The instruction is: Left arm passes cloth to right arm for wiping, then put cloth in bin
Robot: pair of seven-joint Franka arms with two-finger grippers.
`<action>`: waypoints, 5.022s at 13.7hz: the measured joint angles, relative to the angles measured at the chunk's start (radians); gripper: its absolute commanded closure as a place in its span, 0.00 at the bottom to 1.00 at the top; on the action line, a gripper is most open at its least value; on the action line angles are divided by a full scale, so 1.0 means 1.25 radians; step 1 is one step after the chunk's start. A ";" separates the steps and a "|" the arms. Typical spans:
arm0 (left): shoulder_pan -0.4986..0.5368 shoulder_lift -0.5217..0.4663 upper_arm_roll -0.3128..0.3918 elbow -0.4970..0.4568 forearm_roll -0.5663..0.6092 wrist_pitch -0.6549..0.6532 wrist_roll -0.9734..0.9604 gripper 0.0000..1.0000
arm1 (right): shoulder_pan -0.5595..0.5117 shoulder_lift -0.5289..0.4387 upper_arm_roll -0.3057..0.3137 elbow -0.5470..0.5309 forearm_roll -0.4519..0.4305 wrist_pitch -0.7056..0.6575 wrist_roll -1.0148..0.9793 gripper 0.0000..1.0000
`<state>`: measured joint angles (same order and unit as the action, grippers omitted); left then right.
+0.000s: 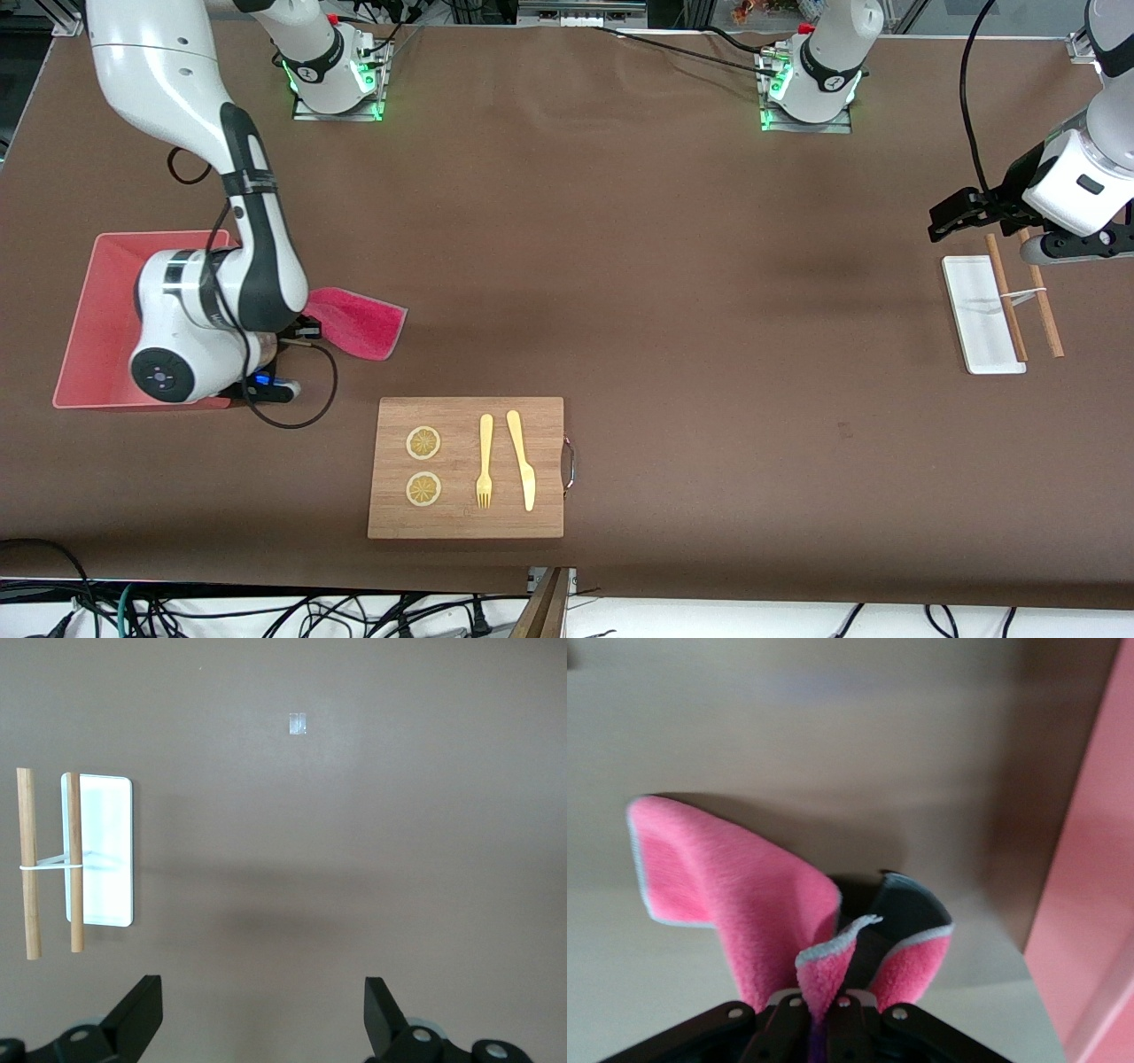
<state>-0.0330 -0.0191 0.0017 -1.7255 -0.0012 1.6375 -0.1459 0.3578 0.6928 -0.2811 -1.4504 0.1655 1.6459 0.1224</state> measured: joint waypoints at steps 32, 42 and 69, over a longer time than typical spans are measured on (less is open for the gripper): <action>0.002 0.034 0.003 0.018 -0.012 -0.024 0.025 0.00 | 0.038 0.057 0.108 -0.009 0.105 0.163 0.215 1.00; 0.017 0.038 0.009 0.019 -0.019 -0.024 0.029 0.00 | -0.042 -0.042 0.055 0.032 0.020 -0.013 -0.015 1.00; 0.016 0.038 -0.002 0.024 -0.045 -0.028 0.030 0.00 | -0.144 0.022 -0.232 0.085 -0.078 -0.090 -0.609 1.00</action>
<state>-0.0136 0.0289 -0.0006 -1.6960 -0.0573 1.6023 -0.1079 0.1782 0.7205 -0.5706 -1.3435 0.0675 1.5336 -0.6387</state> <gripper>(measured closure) 0.000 0.978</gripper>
